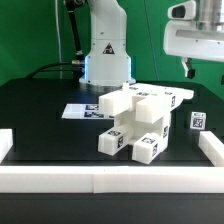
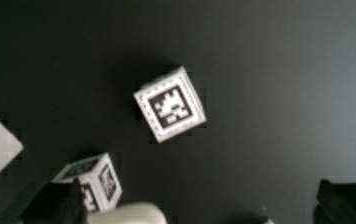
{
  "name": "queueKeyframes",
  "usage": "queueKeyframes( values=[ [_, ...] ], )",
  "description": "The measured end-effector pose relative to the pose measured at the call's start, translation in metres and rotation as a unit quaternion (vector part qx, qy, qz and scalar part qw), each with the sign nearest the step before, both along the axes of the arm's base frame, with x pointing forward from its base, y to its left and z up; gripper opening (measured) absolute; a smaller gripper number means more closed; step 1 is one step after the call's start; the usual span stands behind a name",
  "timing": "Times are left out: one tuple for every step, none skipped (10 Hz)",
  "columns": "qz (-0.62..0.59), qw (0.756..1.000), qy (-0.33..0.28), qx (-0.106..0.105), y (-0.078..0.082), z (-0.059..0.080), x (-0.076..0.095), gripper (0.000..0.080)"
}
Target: Assemble chair
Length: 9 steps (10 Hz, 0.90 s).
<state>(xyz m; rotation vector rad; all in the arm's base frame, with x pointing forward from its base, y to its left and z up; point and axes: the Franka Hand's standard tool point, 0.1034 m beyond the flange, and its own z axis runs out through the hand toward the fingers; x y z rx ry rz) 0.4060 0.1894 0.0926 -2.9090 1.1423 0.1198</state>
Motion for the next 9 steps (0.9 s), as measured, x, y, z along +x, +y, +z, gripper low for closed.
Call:
queueKeyframes(
  values=[
    [0.005, 1.0, 0.0, -0.004, 0.002, -0.008, -0.003, 0.0649],
    [0.008, 1.0, 0.0, -0.008, 0.002, -0.016, -0.004, 0.0649],
    [0.009, 1.0, 0.001, -0.012, 0.001, -0.023, -0.004, 0.0649],
    [0.01, 1.0, 0.002, -0.014, 0.001, -0.026, -0.004, 0.0649],
    [0.011, 1.0, 0.003, -0.016, 0.0, -0.03, -0.004, 0.0649],
    [0.011, 1.0, 0.005, -0.018, -0.002, -0.033, -0.004, 0.0649],
    [0.011, 1.0, 0.007, -0.02, -0.004, -0.037, -0.005, 0.0649],
    [0.012, 1.0, 0.009, -0.022, -0.004, -0.039, -0.006, 0.0649],
    [0.012, 1.0, 0.01, -0.022, -0.004, -0.039, -0.006, 0.0649]
  ],
)
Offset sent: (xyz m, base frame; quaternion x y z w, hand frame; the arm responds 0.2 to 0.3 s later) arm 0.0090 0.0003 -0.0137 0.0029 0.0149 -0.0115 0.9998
